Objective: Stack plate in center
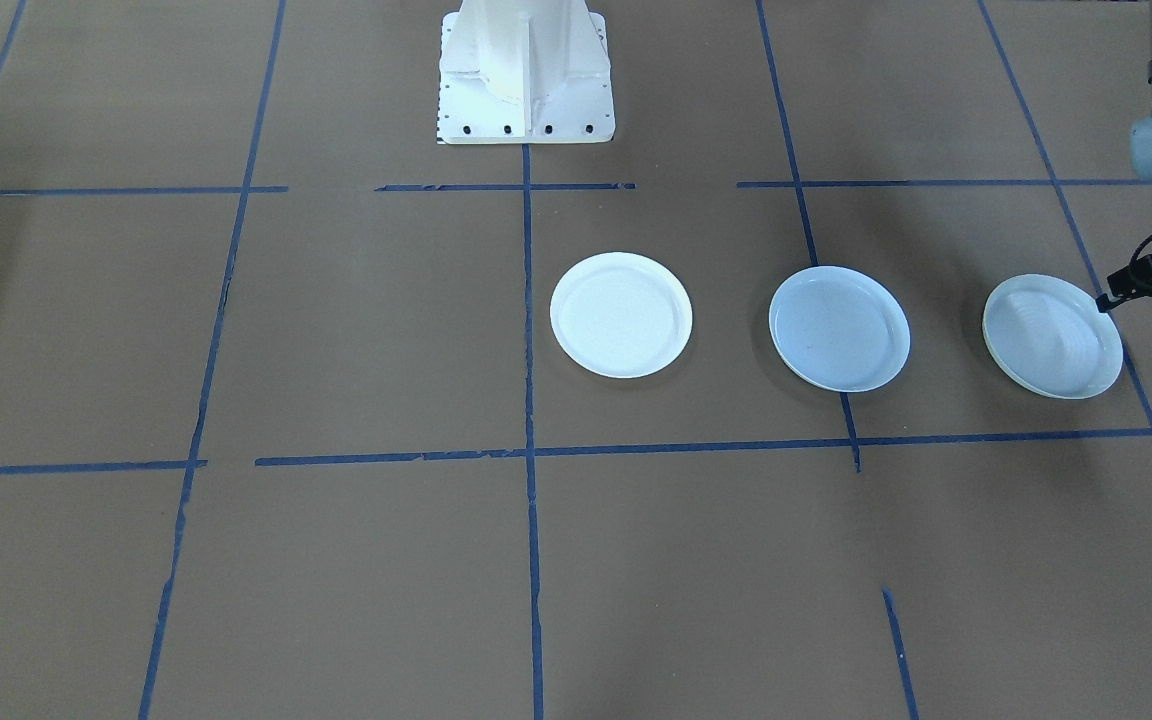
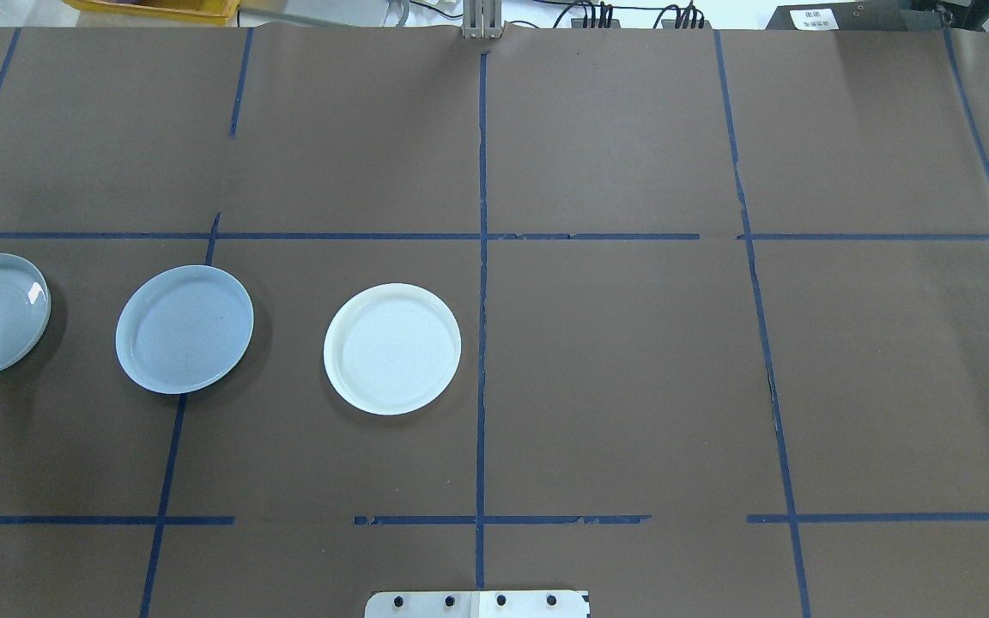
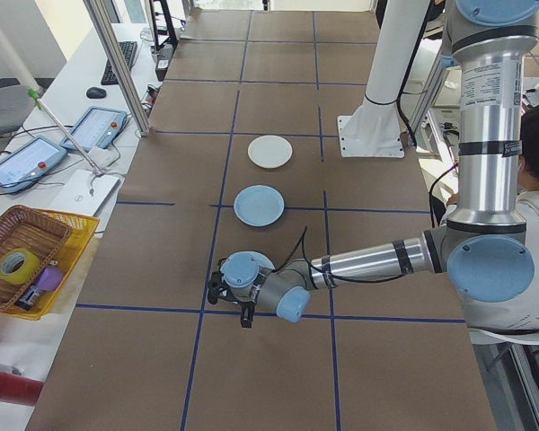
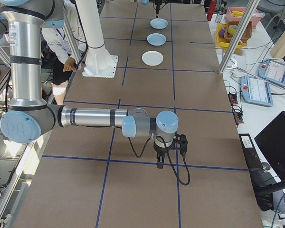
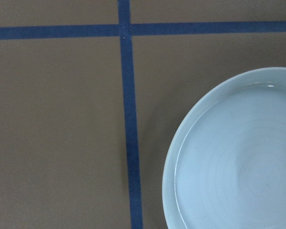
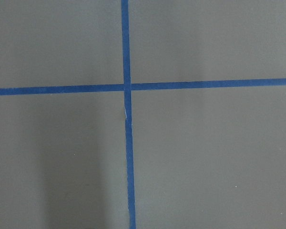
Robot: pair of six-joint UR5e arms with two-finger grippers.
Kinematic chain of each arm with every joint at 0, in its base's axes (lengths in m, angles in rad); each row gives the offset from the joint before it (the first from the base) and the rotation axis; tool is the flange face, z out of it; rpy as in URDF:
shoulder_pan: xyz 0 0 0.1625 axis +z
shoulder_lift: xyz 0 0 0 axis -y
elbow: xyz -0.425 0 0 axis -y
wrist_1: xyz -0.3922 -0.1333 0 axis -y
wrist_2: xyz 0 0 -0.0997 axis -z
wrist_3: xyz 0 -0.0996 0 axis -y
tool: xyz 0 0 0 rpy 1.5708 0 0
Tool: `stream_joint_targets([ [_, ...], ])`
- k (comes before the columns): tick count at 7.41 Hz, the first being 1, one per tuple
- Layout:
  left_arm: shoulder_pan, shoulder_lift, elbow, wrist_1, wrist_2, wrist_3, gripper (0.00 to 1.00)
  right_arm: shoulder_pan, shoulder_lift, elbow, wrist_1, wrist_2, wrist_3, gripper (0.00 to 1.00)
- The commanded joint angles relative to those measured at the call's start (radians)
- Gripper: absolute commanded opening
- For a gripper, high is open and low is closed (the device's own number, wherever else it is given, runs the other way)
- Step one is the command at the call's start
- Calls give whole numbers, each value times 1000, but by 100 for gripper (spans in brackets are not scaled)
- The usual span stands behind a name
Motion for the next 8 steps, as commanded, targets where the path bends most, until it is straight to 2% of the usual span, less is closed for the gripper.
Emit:
stream_joint_targets([
  [1, 13, -6, 21, 0, -2, -3, 96, 0, 0, 0, 0, -1, 0, 100],
  [2, 15, -7, 21, 0, -3, -4, 96, 0, 0, 0, 0, 1, -2, 100],
  [3, 15, -7, 21, 0, -5, -4, 91, 0, 0, 0, 0, -1, 0, 100],
  [4, 15, -9, 21, 1, -5, -4, 74, 2, 0, 0, 0, 1, 0, 100],
  [5, 16, -12, 21, 1, -6, -4, 60, 0, 0, 0, 0, 1, -2, 100],
  [8, 26, -24, 28, 3, -6, -21, 61, 0, 0, 0, 0, 1, 0, 100],
])
